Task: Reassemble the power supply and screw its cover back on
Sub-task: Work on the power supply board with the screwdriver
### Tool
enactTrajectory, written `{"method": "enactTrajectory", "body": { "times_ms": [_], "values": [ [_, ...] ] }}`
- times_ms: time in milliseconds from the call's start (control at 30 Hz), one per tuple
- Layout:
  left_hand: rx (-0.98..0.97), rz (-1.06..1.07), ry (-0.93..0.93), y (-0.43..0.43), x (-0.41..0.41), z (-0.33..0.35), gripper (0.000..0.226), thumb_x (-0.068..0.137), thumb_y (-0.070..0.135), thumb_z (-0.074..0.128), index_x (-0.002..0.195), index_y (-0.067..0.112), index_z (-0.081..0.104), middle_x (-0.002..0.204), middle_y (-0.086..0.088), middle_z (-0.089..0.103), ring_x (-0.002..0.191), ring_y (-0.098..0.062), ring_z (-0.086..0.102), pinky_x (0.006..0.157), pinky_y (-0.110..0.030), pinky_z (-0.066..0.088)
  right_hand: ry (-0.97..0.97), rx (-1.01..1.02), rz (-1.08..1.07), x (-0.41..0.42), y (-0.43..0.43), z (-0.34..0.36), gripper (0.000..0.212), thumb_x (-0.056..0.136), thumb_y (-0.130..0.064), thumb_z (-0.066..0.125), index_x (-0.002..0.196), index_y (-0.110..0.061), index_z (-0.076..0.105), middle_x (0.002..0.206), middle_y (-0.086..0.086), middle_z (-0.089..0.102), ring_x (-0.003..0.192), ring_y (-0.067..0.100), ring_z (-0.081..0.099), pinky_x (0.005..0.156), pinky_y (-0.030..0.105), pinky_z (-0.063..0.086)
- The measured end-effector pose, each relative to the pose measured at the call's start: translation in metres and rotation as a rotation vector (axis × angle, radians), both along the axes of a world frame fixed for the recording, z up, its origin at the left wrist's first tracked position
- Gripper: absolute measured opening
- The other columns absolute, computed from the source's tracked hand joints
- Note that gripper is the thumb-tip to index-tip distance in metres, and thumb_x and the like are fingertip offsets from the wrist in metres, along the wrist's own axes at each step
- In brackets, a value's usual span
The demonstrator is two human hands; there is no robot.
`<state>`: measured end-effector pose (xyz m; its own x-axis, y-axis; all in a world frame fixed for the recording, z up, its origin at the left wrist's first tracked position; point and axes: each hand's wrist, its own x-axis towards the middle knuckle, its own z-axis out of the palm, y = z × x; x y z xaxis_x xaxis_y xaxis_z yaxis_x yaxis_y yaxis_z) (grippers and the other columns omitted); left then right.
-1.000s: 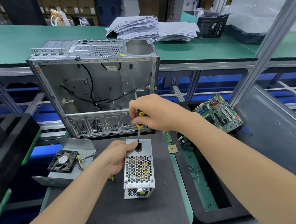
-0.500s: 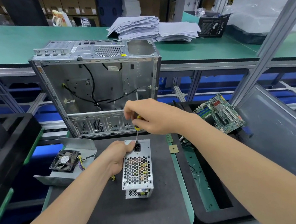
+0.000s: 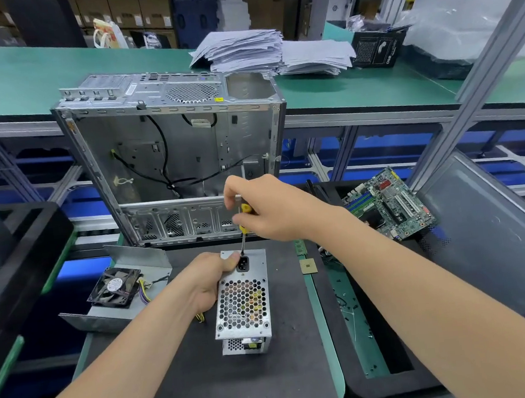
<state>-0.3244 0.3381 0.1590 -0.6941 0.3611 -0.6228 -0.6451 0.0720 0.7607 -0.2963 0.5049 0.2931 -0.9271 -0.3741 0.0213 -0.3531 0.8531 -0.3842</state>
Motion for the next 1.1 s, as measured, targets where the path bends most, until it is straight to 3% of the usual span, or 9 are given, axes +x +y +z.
{"method": "enactTrajectory", "body": {
  "times_ms": [133,267,367,433,567,700,867,967,1100],
  "values": [
    [-0.006,-0.006,0.000,0.002,0.000,0.001,0.018,0.103,0.016,0.062,0.100,-0.001,0.067,0.092,-0.021,0.076,0.081,-0.033,0.072,0.090,-0.049,0.058,0.150,0.132,-0.217,-0.004,-0.007,-0.014,0.038,0.102,-0.057,0.054,0.096,-0.019,0.051,0.074,-0.001,0.057,0.067,0.019,0.053,0.054,0.031,0.035],
    [0.013,-0.031,0.004,0.003,-0.001,0.000,0.020,0.103,0.017,0.062,0.102,-0.001,0.069,0.096,-0.020,0.077,0.083,-0.032,0.074,0.091,-0.047,0.058,0.086,-0.008,-0.082,-0.003,-0.001,-0.009,0.009,0.097,-0.025,0.060,0.101,-0.021,0.053,0.093,-0.004,0.062,0.078,0.013,0.056,0.066,0.032,0.047],
    [0.007,-0.046,0.021,0.005,-0.001,-0.001,0.020,0.102,0.018,0.064,0.101,-0.001,0.071,0.097,-0.020,0.077,0.081,-0.030,0.074,0.086,-0.043,0.058,-0.037,-0.060,0.032,-0.001,0.005,-0.001,0.019,0.096,-0.011,0.060,0.109,-0.024,0.053,0.097,-0.006,0.065,0.073,0.004,0.056,0.064,0.024,0.044],
    [0.001,-0.041,0.031,0.007,0.000,-0.002,0.021,0.102,0.019,0.065,0.102,-0.001,0.072,0.098,-0.020,0.078,0.081,-0.029,0.074,0.083,-0.042,0.058,0.013,-0.041,-0.026,-0.002,0.004,-0.003,0.012,0.100,-0.025,0.065,0.106,-0.023,0.054,0.088,-0.002,0.066,0.069,0.007,0.059,0.063,0.030,0.049],
    [-0.007,-0.038,0.039,0.010,0.001,-0.001,0.024,0.101,0.020,0.065,0.106,-0.002,0.072,0.100,-0.023,0.077,0.078,-0.030,0.072,0.082,-0.042,0.058,0.168,0.159,-0.255,-0.005,0.001,-0.013,0.039,0.101,-0.058,0.055,0.095,-0.021,0.060,0.075,-0.004,0.060,0.076,0.022,0.060,0.062,0.035,0.050],
    [-0.009,-0.040,0.041,0.010,0.001,0.000,0.021,0.102,0.018,0.065,0.101,-0.001,0.072,0.096,-0.022,0.077,0.078,-0.030,0.072,0.081,-0.042,0.057,0.095,-0.003,-0.148,-0.002,0.009,-0.008,0.011,0.098,-0.033,0.061,0.101,-0.024,0.057,0.096,-0.007,0.058,0.086,0.014,0.057,0.073,0.037,0.052],
    [-0.001,-0.042,0.034,0.010,-0.001,0.000,0.020,0.101,0.018,0.066,0.100,-0.002,0.072,0.101,-0.024,0.076,0.082,-0.032,0.072,0.089,-0.047,0.058,0.002,-0.005,0.057,-0.001,0.015,0.005,0.025,0.094,-0.005,0.061,0.111,-0.024,0.056,0.105,-0.007,0.059,0.090,0.009,0.056,0.075,0.028,0.049],
    [-0.002,-0.051,0.040,0.010,-0.001,-0.001,0.022,0.101,0.020,0.066,0.099,-0.001,0.073,0.099,-0.023,0.077,0.079,-0.031,0.074,0.083,-0.044,0.059,0.047,-0.040,0.006,-0.002,0.012,0.001,0.016,0.097,-0.022,0.070,0.105,-0.021,0.057,0.090,-0.006,0.063,0.079,0.011,0.058,0.070,0.035,0.052],
    [-0.011,-0.057,0.047,0.010,-0.001,-0.001,0.024,0.101,0.020,0.066,0.102,-0.003,0.073,0.095,-0.022,0.077,0.075,-0.029,0.074,0.076,-0.039,0.060,0.147,0.144,-0.201,-0.007,0.003,-0.008,0.040,0.098,-0.057,0.061,0.094,-0.021,0.044,0.076,0.002,0.054,0.075,0.026,0.056,0.054,0.034,0.039]
  ]
}}
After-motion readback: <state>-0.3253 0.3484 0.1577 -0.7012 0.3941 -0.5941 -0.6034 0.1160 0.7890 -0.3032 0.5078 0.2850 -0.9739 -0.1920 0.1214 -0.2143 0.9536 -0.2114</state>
